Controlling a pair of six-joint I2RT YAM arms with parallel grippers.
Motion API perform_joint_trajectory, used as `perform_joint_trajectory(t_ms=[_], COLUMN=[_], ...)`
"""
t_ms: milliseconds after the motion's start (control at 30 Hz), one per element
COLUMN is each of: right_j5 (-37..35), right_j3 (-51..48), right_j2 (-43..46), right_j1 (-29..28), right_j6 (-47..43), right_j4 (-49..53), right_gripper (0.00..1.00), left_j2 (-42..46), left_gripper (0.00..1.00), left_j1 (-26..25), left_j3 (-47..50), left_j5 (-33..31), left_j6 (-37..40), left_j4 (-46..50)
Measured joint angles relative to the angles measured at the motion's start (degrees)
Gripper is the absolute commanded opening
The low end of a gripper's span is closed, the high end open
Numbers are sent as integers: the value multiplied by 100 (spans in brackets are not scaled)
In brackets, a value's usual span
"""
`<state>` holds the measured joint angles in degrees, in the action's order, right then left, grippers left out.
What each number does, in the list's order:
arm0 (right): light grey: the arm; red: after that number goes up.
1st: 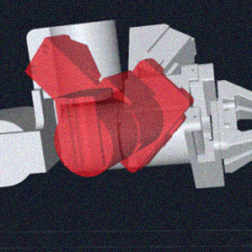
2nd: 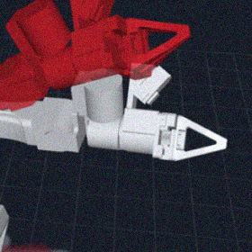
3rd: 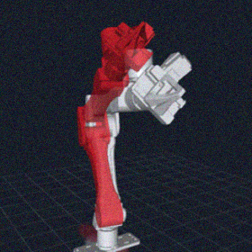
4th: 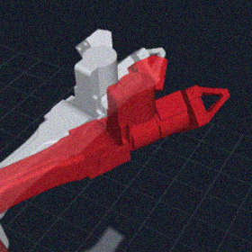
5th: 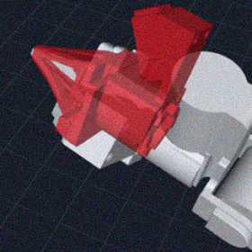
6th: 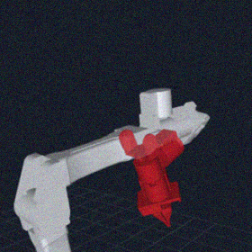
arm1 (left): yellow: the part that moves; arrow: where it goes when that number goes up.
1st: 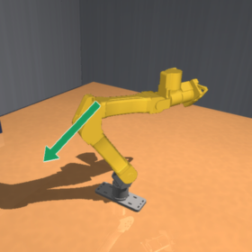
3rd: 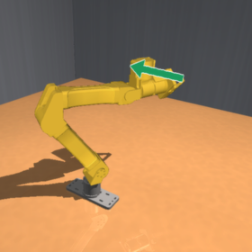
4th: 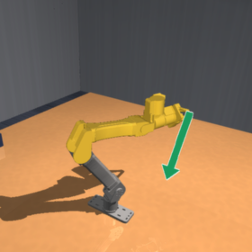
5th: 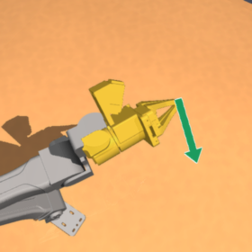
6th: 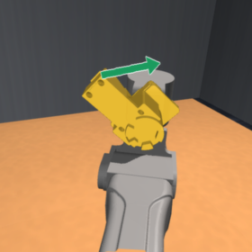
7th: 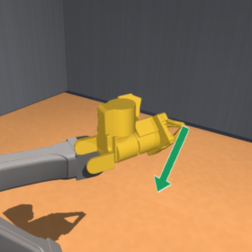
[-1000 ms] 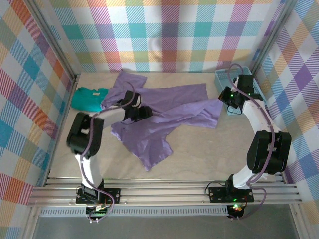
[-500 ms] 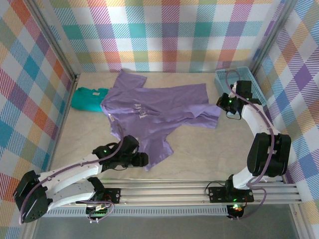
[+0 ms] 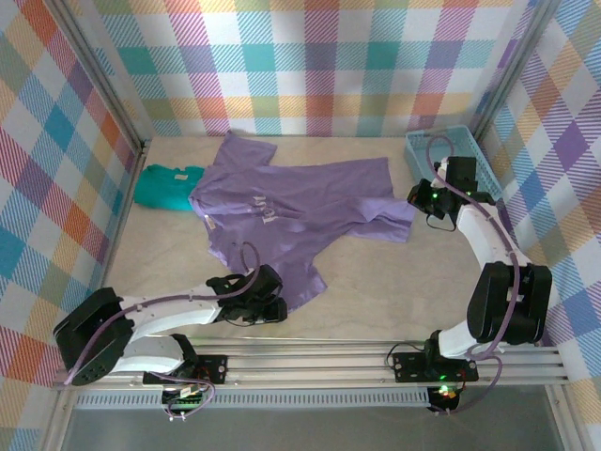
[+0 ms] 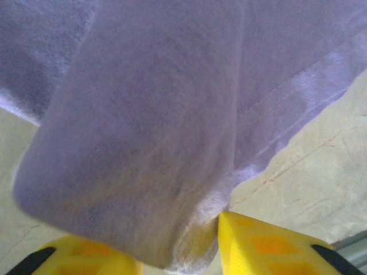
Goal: Fold the inside-out t-shirt
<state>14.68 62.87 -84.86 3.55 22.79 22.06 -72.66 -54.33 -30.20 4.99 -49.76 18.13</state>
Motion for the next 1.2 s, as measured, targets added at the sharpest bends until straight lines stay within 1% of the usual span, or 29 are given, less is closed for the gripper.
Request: perform_joint_trajectory(t_ms=[67, 133, 167, 200, 267, 333, 400, 433, 467, 533, 600, 733, 867, 1000, 1100, 1133, 1200], right_j5=[0, -2, -2, -2, -9, -48, -96, -131, -186, -313, -509, -798, -1001, -1150, -1189, -1189, -1182], right_j3=[0, 0, 0, 0, 2, 44, 262, 481, 721, 1246, 1902, 3228, 4266, 4964, 5106, 5051, 4841], right_j2=[2, 9, 20, 46, 186, 466, 809, 999, 1174, 1497, 1770, 2249, 2632, 2868, 2870, 2830, 2686], right_j1=[0, 0, 0, 0, 0, 4, 24, 48, 74, 136, 179, 205, 203, 203, 205, 203, 203], right_j6=[-15, -20, -20, -22, -63, -101, -129, -146, -168, -232, -293, -487, -710, -896, -986, -1003, -1005], right_j4=[0, 2, 4, 26, 129, 315, 581, 721, 831, 1029, 1303, 1816, 2468, 2970, 3073, 3058, 2968], right_gripper=[0, 0, 0, 0, 0, 0, 0, 0, 0, 0, 0, 0, 0, 0, 0, 0, 0], left_j2=[-57, -46, -2, 92, 581, 1421, 2122, 2396, 2564, 2675, 2555, 1939, 1298, 761, 380, 208, -210], left_gripper=[14, 3, 0, 0, 0, 0, 0, 0, 0, 0, 0, 0, 0, 0, 0, 0, 0], left_j1=[-2, -2, -2, 0, 85, 315, 782, 1104, 1394, 1799, 1947, 1967, 1965, 1965, 2057, 2267, 2986], left_j3=[0, -2, -17, -59, -269, -796, -1641, -2245, -2839, -3965, -5200, -7617, -9304, -10229, -10356, -10358, -10386], left_j5=[-35, -63, -68, -116, -293, -527, -846, -1060, -1281, -1757, -2221, -3012, -3615, -4111, -4371, -4334, -3930], left_j6=[-39, -4, 20, 76, 208, 483, 841, 1071, 1300, 1749, 2225, 3182, 4000, 4660, 4975, 5010, 4951], left_j4=[22, 74, 125, 247, 656, 1161, 1515, 1670, 1770, 1921, 2238, 2680, 3051, 3327, 3432, 3475, 3609])
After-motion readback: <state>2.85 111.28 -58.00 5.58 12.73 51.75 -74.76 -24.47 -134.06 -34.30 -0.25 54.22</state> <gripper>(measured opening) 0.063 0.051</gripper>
